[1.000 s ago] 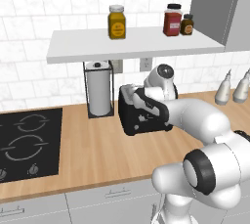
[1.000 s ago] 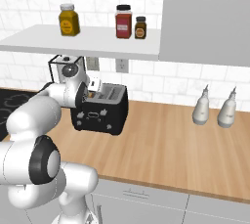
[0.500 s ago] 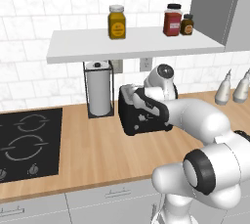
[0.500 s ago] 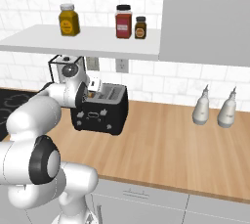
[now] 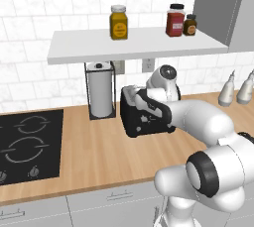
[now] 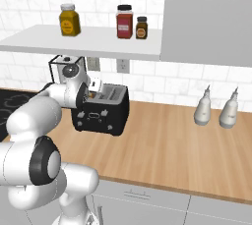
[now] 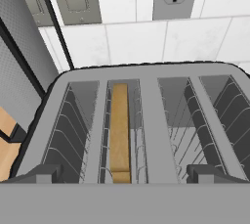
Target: Start the toaster. Once the lever pops up, take the bread to the plate on the dining counter.
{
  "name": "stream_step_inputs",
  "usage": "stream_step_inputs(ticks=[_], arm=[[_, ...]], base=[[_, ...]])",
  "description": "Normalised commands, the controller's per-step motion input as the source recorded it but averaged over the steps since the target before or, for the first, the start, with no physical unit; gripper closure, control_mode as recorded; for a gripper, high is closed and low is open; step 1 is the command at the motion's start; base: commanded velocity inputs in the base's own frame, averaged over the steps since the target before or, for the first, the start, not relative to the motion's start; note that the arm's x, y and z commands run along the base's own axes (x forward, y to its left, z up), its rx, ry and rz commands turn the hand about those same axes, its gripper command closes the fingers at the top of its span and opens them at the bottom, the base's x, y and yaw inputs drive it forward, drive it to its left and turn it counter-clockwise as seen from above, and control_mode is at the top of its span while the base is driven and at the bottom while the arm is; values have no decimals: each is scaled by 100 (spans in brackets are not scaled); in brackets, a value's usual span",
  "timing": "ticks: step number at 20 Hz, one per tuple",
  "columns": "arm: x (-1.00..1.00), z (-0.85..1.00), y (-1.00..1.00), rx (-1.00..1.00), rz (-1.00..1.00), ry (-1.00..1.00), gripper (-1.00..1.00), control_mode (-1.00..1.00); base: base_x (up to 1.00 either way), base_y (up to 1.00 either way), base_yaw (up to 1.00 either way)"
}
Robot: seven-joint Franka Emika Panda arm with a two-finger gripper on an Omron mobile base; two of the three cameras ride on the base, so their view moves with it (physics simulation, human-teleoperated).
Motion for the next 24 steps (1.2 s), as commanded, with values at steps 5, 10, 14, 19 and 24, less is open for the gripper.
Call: stream_step_inputs(ticks=[5, 10, 14, 19, 24], arm=[[0, 0, 0, 0, 0, 0, -100, -100], [0, 0, 0, 0, 0, 0, -100, -100], [0, 0, 0, 0, 0, 0, -100, -100], [0, 0, 0, 0, 0, 0, -100, -100], [0, 0, 0, 0, 0, 0, -100, -100]], base=[[0, 0, 0], [0, 0, 0], [0, 0, 0], [0, 0, 0], [0, 0, 0]])
